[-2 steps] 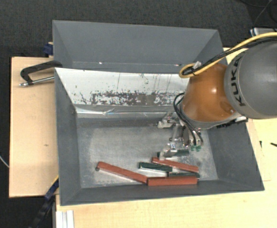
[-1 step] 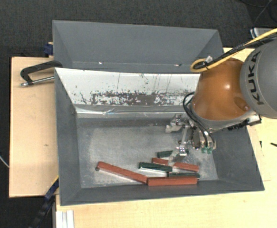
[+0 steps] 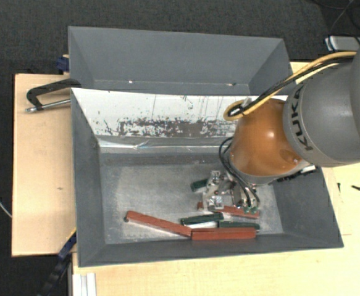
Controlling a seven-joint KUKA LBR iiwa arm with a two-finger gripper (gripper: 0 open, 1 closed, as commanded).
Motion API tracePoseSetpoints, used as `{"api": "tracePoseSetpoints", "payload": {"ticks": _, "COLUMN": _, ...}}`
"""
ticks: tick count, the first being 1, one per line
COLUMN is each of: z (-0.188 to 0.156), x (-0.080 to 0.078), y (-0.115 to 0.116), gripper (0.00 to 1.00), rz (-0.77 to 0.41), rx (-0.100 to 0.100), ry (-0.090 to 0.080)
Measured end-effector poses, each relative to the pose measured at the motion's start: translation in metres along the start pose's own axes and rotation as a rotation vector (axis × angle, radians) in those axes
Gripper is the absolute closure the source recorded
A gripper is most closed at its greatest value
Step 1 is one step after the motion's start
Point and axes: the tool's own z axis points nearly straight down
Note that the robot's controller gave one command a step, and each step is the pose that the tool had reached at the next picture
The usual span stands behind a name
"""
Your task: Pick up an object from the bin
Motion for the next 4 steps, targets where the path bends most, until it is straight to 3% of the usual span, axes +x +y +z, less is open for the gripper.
{"api": "tracePoseSetpoints", "payload": {"ticks": 1, "z": 0.000, "x": 0.000, "y": 0.000, "gripper": 1.00, "rz": 0.001, "rx": 0.000, "ry": 0.000}}
{"api": "tracePoseSetpoints", "payload": {"ticks": 2, "z": -0.039, "x": 0.005, "y": 0.002, "gripper": 1.00, "rz": -0.006, "rx": -0.004, "ry": 0.014}}
{"api": "tracePoseSetpoints", "payload": {"ticks": 3, "z": -0.087, "x": 0.001, "y": 0.001, "gripper": 1.00, "rz": -0.013, "rx": -0.005, "ry": 0.006}}
{"api": "tracePoseSetpoints", "payload": {"ticks": 4, "z": -0.089, "x": 0.003, "y": -0.040, "gripper": 0.00, "rz": 0.052, "rx": -0.004, "ry": 0.010}}
